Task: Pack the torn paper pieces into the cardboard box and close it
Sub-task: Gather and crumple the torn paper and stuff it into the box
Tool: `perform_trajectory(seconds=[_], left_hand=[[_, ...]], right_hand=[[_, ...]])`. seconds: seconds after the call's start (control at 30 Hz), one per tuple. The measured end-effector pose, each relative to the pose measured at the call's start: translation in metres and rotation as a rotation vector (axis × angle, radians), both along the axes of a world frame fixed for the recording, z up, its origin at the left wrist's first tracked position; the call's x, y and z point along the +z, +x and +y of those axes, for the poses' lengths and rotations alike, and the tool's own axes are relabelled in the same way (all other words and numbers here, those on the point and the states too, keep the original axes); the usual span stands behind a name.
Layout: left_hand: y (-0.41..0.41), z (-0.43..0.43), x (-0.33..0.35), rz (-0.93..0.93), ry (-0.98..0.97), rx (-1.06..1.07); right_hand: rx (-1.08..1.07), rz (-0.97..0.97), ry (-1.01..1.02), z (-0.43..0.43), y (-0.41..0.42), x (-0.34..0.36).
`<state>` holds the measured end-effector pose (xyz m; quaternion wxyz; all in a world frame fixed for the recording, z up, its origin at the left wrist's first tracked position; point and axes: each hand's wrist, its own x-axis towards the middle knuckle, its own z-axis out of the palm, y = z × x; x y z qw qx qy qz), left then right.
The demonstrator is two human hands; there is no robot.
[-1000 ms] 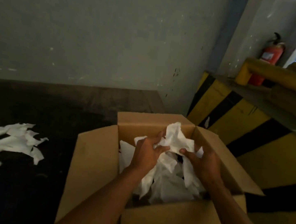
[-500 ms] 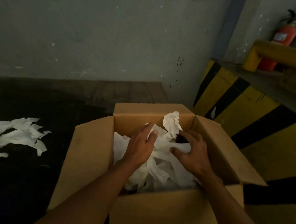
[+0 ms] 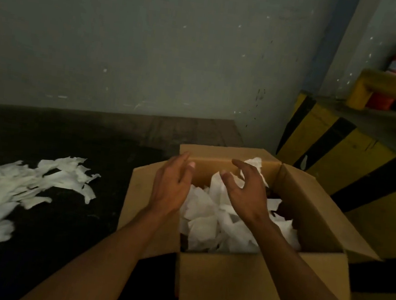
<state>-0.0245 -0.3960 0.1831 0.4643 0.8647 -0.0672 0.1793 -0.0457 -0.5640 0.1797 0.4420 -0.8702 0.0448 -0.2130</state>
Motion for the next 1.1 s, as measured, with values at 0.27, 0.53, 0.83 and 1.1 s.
perform_trajectory(seconds=[0.27,0.53,0.83,1.1], left_hand=[[-0.042,0.182,-0.016,-0.046,0.222,0.142],[-0.123,0.408,-0.044,-0.009,0.333,0.306],[-0.179,0.575,-0.084,0.056,0.350,0.377],[-0.152,0.623,-0.128,0.164,0.309,0.388]], right_hand=[[0.243,0.085,-0.099,0.155,-0.015,0.003],[0.444,0.073,-0.174,0.371,-0.049,-0.026],[0.627,0.168,-0.182,0.536,-0.087,-0.071],[0.674,0.226,-0.207,0.602,-0.043,-0.100]])
